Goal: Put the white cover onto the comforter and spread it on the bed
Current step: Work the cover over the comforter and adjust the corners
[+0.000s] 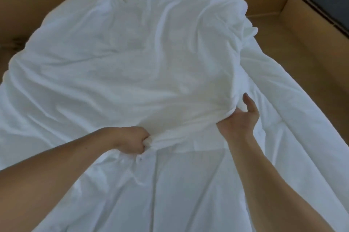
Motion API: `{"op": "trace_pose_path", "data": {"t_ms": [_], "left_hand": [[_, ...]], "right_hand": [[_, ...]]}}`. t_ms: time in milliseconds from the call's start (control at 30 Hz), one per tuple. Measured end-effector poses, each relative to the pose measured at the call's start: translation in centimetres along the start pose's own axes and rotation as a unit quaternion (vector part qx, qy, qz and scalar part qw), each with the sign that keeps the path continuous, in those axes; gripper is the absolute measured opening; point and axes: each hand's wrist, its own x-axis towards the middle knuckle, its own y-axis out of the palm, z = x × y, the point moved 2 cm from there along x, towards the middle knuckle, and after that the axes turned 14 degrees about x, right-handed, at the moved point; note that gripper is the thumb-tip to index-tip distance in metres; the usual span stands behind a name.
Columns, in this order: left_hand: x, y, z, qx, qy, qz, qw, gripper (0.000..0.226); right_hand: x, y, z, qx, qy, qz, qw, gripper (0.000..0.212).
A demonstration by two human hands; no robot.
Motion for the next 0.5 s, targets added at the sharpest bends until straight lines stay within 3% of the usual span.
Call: {"op": "trace_pose_path", "data": {"t_ms": [33,100,133,200,267,367,400,500], "left_hand": [[0.7,-0.6,-1.1,0.015,-0.003,-0.006,1.000,0.019],[1.8,-1.7,-5.3,-0.091,0.025,-0.002,0.996,0.050],[2.3,-2.4,-8.2,-0.155,0.046,-0.012,0.987,0.067],[3.1,-3.5,-14.7,-0.165,0.069,-0.057,0.982,0.088],[4.3,-3.8,-20.6,-0.066,0.059,-0.125,0.988,0.073],[4.3,-3.8,-23.8,0.035,0.028,-0.246,0.968,0.020],[3.7,-3.8,-23.5,0.017,0.016,-0.264,0.964,0.014],[1.0,-4.1,-22.0,-0.083,-0.020,-0.283,0.955,0.030]], "right_hand": [[-0.7,-0.8,1.1,-0.030,-0.024,0.003,0.999,0.054],[-2.4,-3.3,3.1,-0.070,-0.036,-0.003,0.997,0.027],[-3.4,-4.4,3.9,-0.086,-0.025,-0.006,0.996,0.031],[-4.6,-5.6,5.0,-0.113,0.022,-0.002,0.993,0.038],[-4.5,-5.6,7.1,-0.132,0.067,0.005,0.989,0.047],[-2.3,-4.7,10.7,-0.135,0.168,-0.010,0.976,0.067],[-1.6,-4.1,11.2,-0.140,0.200,-0.018,0.969,0.067],[1.6,-1.5,11.4,-0.104,0.233,-0.043,0.966,0.071]]}}
